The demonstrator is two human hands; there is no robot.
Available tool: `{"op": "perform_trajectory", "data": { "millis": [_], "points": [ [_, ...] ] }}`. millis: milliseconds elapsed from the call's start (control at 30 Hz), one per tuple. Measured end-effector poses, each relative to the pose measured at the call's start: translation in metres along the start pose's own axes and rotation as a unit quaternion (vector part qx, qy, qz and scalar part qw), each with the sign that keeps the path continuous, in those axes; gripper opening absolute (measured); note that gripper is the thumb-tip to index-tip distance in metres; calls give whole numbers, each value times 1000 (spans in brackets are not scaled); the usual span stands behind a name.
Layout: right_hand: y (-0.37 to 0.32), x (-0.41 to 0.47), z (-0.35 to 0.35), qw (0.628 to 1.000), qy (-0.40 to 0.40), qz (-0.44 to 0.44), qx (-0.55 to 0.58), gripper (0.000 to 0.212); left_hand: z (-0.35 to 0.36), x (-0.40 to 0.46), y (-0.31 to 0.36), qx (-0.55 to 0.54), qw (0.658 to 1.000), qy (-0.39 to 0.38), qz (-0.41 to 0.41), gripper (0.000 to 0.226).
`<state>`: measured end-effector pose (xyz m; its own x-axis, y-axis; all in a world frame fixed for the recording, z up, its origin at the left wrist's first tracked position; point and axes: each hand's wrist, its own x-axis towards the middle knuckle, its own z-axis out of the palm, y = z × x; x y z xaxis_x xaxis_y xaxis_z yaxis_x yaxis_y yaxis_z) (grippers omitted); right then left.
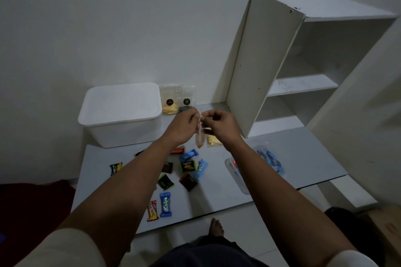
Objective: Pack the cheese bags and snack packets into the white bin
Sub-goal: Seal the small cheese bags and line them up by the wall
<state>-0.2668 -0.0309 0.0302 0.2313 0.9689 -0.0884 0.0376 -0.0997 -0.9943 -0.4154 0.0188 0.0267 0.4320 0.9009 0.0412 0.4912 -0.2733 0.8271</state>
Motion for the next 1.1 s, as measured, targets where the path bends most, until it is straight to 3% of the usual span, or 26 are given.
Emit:
{"op": "perform_trajectory", "data": {
  "millis": [200, 267, 367, 533, 733, 833, 900, 1033, 1100],
  "points": [
    [-5, 2, 3, 996, -42, 40, -71, 13, -2, 4, -5, -9, 999, 42, -23, 25],
    [-4, 5, 2, 996, -30, 26, -78, 6, -1, 5, -5, -56, 997, 29, -52, 23],
    [-5, 9, 3, 997, -13, 11, -75, 14, 4, 7, -9, -65, 994, 6, -86, 21],
    [5, 18, 1, 991, -12, 62, -121, 9, 12, 16, -13, -70, 991, -7, -115, 23],
    [17, 43, -20, 981, -6, 87, -175, 7, 28, 32, -24, -179, 968, 7, -173, 18],
    [19, 58, -41, 987, -13, 103, -124, 12, 31, 48, -38, -131, 975, 65, -170, 49],
    [19, 71, -56, 986, -53, 114, -114, 12, 35, 61, -47, -126, 973, 48, -186, 61],
    [17, 108, -79, 981, -105, 126, -99, 20, 47, 93, -57, -139, 974, -20, -180, 21],
    [24, 132, -88, 985, -87, 132, -68, 22, 53, 110, -60, -169, 970, -34, -174, 16]
  ]
}}
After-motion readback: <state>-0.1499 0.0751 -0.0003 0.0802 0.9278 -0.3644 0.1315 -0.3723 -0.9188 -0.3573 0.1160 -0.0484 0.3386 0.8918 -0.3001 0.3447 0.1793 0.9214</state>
